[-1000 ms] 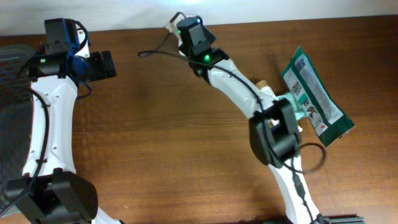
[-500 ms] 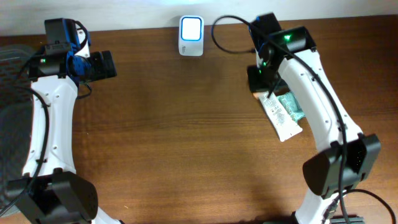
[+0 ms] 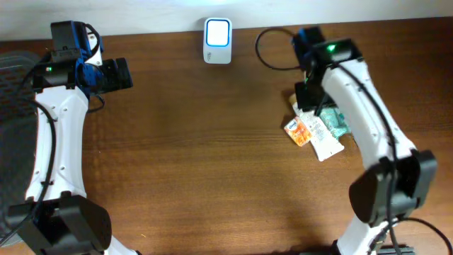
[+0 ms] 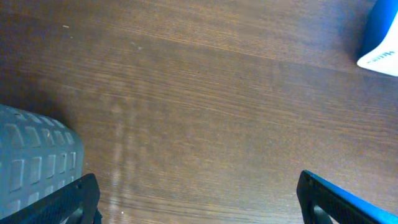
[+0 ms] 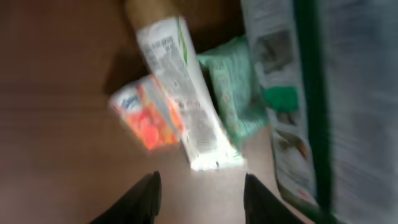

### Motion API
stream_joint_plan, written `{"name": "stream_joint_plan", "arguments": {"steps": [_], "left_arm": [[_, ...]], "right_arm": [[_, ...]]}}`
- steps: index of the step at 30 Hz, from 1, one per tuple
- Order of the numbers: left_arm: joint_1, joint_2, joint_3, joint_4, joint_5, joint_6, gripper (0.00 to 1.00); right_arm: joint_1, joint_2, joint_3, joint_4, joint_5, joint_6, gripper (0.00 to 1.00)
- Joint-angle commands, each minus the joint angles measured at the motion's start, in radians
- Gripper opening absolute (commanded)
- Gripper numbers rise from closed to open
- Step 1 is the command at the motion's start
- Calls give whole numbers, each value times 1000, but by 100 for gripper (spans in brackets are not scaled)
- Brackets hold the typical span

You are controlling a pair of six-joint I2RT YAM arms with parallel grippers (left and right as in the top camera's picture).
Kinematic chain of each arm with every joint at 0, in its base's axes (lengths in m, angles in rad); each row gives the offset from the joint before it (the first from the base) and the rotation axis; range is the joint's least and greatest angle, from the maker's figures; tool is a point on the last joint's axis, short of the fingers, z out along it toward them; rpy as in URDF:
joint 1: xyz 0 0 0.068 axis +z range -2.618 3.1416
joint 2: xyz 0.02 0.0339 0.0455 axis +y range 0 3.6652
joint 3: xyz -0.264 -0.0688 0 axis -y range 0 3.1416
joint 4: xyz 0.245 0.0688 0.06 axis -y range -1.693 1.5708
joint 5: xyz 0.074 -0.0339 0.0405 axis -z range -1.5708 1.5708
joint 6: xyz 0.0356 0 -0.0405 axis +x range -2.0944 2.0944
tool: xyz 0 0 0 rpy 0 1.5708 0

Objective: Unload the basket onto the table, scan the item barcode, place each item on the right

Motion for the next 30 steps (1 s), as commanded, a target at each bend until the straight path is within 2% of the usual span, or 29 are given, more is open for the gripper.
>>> {"name": "stream_joint_plan", "arguments": {"steps": [1, 2, 3, 4, 6, 12, 14, 16, 19, 22, 27, 30], "left_arm": [[3, -8, 2, 1, -6, 13, 99], [3, -8, 2, 1, -6, 13, 99], [3, -8, 2, 1, -6, 13, 99], [3, -8, 2, 1, -6, 13, 99], [3, -8, 2, 1, -6, 13, 99], [3, -8, 2, 1, -6, 13, 99], [3, -8, 2, 1, -6, 13, 99], [3, -8, 2, 1, -6, 13, 99], [3, -8, 2, 1, -6, 13, 100], [3, -8, 2, 1, -6, 13, 99], [3, -8, 2, 1, -6, 13, 99], [3, -8, 2, 1, -6, 13, 99]], "right_arm": [[3, -170, 178, -80, -68, -4, 40], [3, -227, 215, -110, -70, -4, 40], [3, -307, 241, -148, -69, -4, 48], [3, -386, 242, -164, -69, -4, 98], [3, -513, 241, -214, -69, -4, 98], [3, -711, 238, -276, -66, -4, 99], [1, -745, 236, -273, -58, -21, 98], [1, -795, 168, -190, -58, -66, 98], [-29, -956, -209, 188, -68, -72, 98], [-74, -1134, -567, 489, -151, -72, 98], [-131, -1566, -1266, 1070, -240, -72, 98], [-132, -1768, -1564, 1286, -239, -72, 98]]}}
